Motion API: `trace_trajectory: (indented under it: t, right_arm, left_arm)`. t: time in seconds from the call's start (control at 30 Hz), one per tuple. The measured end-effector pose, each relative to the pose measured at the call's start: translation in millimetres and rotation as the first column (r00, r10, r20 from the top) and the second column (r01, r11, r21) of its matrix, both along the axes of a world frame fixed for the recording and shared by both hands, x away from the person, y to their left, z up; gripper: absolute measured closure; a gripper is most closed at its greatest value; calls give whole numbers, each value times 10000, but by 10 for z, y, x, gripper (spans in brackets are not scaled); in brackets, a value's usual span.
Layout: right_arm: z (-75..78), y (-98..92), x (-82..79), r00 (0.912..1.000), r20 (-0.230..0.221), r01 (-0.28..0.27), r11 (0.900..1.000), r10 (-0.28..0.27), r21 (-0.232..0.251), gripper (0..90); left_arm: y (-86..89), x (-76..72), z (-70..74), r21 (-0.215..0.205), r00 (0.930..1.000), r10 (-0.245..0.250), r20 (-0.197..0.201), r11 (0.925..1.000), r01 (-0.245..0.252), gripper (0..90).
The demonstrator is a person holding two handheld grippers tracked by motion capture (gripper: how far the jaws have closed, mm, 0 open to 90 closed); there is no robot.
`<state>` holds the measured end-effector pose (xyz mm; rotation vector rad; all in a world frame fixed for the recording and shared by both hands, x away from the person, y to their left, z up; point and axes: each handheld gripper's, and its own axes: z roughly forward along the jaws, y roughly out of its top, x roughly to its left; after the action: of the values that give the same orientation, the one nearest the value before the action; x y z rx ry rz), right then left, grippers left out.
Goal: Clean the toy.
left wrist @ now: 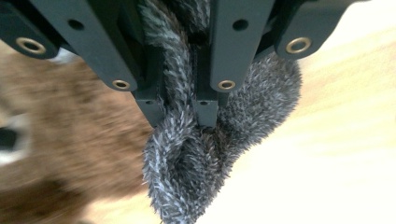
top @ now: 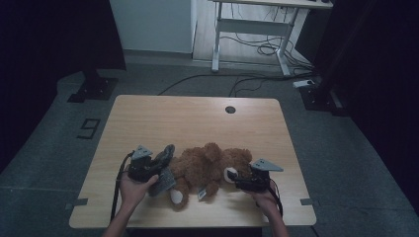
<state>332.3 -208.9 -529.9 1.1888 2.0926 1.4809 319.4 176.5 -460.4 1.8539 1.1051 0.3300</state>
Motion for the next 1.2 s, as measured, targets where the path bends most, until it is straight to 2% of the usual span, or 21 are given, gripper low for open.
trace_trajectory:
  t: [0.1, 0.23, 0.3, 0.37, 0.43, 0.47, 0.5, 0.57, 0.67, 0.77, 0.9, 0.97, 1.0, 1.1, 1.2]
  right_arm:
    - [-4, 9, 12, 10000, -2, 91, 10000, -91, 41, 232]
    - [-5, 20, 24, 9998, 0, 214, 9998, -214, 14, 231]
    - [-7, 26, 38, 9996, 9, 293, 9996, -293, 33, 231]
    - [-11, 25, 57, 9995, 53, 317, 9995, -318, 40, 231]
    - [-17, 21, 71, 9995, 64, 298, 9995, -299, 107, 231]
    - [-19, 18, 77, 9996, 64, 287, 9995, -288, 141, 231]
    - [-20, 18, 83, 9996, 87, 281, 9995, -282, 153, 231]
    - [-20, 17, 104, 9995, 98, 284, 9995, -286, 158, 231]
    - [-27, 29, 190, 9989, 151, 444, 9986, -449, 302, 231]
    - [-35, 78, 307, 9977, 192, 648, 9972, -655, 362, 232]
    - [-31, 87, 375, 9979, 177, 614, 9975, -620, 360, 231]
    - [-33, 76, 370, 9982, 174, 565, 9976, -572, 395, 230]
    - [-35, 71, 365, 9983, 196, 536, 9978, -544, 391, 229]
    - [-41, 59, 344, 9986, 267, 442, 9983, -453, 392, 223]
    - [-46, 59, 317, 9985, 338, 423, 9984, -435, 369, 221]
  left_arm:
    - [-180, -100, 148, -132, 9971, -621, 430, 9979, 627, 784]
    - [-481, -196, 201, -210, 9854, -1651, 414, 9859, 1661, 784]
    - [-650, -232, 140, -14, 9751, -2209, 181, 9753, 2210, 783]
    - [-802, -225, 13, 328, 9658, -2582, -219, 9654, 2588, 782]
    - [-897, -145, -156, 296, 9584, -2732, -827, 9606, 2764, 782]
    - [-923, -93, -235, 308, 9575, -2676, -1075, 9617, 2722, 783]
    - [-931, -44, -287, 251, 9578, -2617, -1188, 9635, 2664, 784]
    - [-923, 34, -303, 98, 9611, -2482, -1209, 9679, 2512, 787]
    - [-942, 136, -284, 659, 9706, -2230, -901, 9711, 2292, 789]
    - [-930, 273, -312, 716, 9775, -1910, -893, 9777, 1975, 791]
    - [-920, 312, -274, 694, 9756, -1944, -1023, 9769, 2019, 790]
    - [-904, 270, -189, 740, 9755, -2026, -862, 9751, 2090, 789]
    - [-878, 253, -124, 653, 9773, -2005, -688, 9766, 2049, 788]
    - [-737, 268, 137, 337, 9874, -1581, 35, 9869, 1579, 786]
    - [-626, 385, 374, 329, 9935, -1084, 352, 9937, 1073, 786]
